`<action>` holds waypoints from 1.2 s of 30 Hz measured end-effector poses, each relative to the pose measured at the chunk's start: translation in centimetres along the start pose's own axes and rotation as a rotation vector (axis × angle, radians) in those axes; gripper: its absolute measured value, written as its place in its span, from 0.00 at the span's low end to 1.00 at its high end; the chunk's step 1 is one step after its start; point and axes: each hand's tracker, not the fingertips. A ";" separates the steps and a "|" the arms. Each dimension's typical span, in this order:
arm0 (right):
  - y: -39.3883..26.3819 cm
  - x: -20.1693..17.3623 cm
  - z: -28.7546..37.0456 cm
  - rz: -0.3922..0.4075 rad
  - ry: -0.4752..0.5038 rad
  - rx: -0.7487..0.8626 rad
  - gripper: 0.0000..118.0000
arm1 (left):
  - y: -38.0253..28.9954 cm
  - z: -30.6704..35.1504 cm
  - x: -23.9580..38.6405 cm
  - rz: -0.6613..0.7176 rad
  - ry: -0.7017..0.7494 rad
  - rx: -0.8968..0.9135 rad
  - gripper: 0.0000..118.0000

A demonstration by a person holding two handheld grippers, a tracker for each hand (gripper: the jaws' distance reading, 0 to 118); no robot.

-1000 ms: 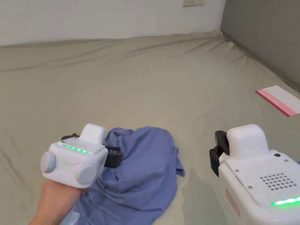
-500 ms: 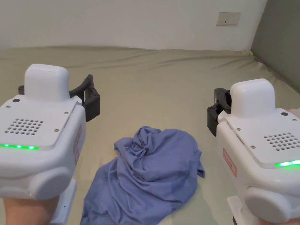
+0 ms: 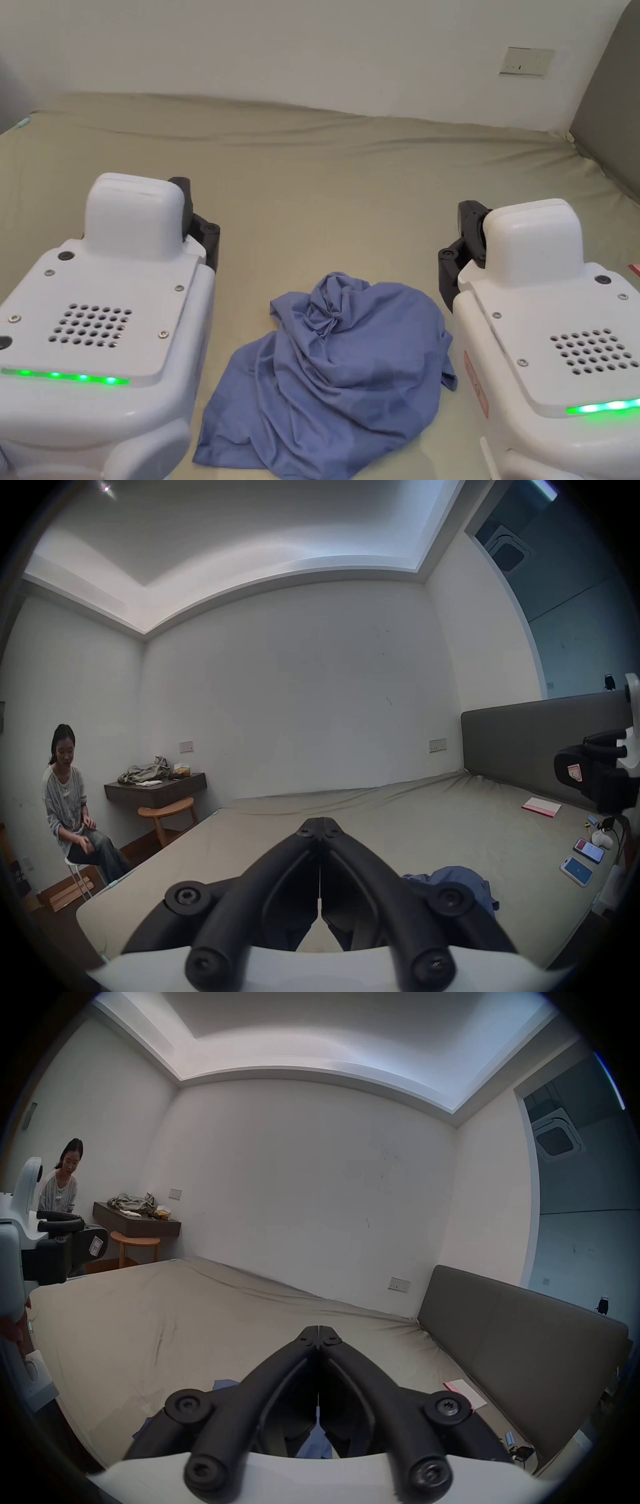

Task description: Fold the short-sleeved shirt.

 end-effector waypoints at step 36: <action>-13.7 5.3 -8.9 -0.033 0.008 -0.509 0.02 | -24.9 -8.8 6.0 -0.101 -0.215 -0.833 0.03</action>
